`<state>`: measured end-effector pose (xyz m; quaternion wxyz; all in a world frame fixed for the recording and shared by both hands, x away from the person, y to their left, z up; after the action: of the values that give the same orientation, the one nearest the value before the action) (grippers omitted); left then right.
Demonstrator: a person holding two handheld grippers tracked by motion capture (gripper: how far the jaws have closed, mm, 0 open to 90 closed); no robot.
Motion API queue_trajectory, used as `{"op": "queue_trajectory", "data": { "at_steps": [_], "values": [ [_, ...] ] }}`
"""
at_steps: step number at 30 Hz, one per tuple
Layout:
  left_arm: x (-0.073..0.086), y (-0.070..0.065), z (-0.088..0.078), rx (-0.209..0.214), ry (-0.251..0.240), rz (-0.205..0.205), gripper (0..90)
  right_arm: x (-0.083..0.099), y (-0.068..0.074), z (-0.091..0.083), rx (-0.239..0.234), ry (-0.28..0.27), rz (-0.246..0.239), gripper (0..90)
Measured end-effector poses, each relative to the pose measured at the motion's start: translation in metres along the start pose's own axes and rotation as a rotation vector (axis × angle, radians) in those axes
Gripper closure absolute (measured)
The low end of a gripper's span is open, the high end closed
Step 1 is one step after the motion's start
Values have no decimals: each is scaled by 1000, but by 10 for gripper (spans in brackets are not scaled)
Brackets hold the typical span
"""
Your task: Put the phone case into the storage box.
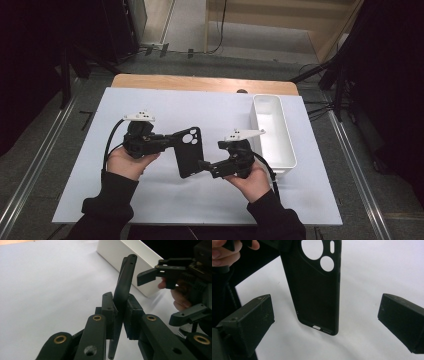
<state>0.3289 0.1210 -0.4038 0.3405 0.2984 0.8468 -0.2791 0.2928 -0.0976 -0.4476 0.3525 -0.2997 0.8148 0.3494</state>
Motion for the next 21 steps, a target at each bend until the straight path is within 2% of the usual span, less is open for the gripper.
{"op": "queue_trajectory", "data": {
  "at_steps": [6, 10, 14, 21],
  "values": [
    [-5, 5, 5, -18, 2, -12, 808, -2, 4, 2, 0, -17, 22, 0],
    [-8, 5, 10, -27, 5, -26, 808, -3, 5, 6, 40, -22, 34, 0],
    [-12, 3, 14, -40, 19, -27, 808, -5, 7, 8, 81, -54, 37, 0],
    [-21, -1, 18, -27, 19, -52, 808, -8, 5, 12, 151, -81, 42, 0]
  ]
}}
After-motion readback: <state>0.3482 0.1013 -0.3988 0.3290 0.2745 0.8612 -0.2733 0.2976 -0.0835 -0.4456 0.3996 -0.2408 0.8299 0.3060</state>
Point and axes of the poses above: each handheld gripper's, and its own axes: z roughly forward along the jaws, x roughly out of its underside, y roughly to its left, the point moved 4 cm from there along z, roughly forward along the jaws, and after that the axes turned 6 degrees about -x, right-handed, at the moved point
